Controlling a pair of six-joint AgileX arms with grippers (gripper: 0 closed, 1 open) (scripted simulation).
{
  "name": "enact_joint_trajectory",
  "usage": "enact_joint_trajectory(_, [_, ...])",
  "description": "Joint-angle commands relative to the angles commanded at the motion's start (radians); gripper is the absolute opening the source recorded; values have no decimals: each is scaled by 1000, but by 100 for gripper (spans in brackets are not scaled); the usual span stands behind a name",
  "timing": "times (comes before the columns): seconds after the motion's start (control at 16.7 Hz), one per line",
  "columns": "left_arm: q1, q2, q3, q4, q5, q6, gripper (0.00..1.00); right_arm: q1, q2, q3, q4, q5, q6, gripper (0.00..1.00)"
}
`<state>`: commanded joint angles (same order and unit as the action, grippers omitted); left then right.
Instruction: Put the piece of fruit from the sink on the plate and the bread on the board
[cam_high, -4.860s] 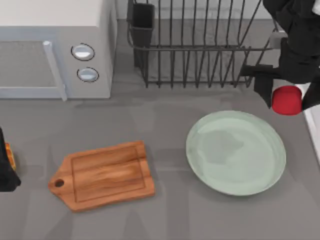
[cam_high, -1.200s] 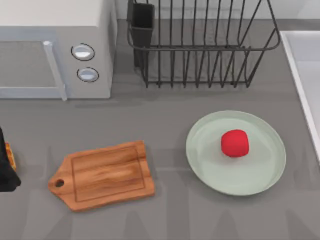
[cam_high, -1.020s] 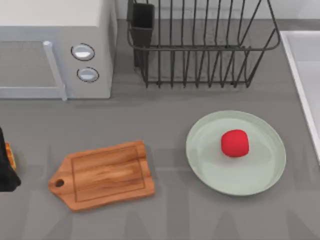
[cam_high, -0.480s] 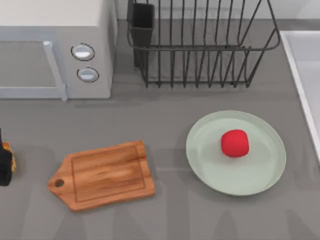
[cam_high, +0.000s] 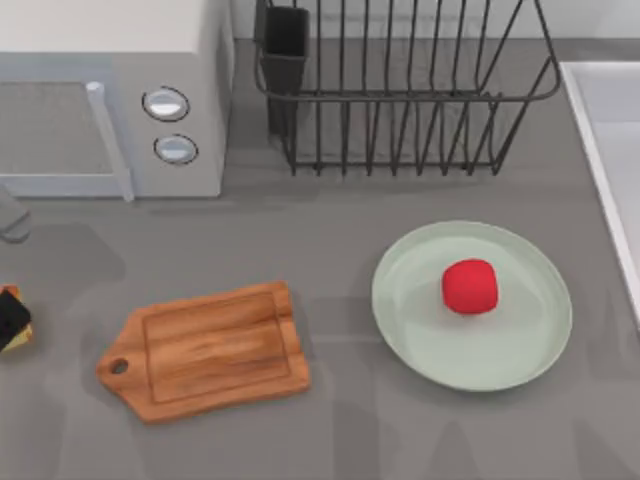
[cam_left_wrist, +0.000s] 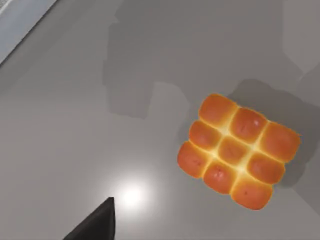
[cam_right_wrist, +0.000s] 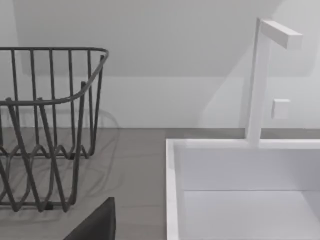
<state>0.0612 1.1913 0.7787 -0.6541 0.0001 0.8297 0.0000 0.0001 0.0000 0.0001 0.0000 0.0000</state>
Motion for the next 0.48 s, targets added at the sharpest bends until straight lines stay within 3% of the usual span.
enact_joint_trajectory(0.48, [30,531,370,-291,-2,382,100,0,0,0,0,0,0,100])
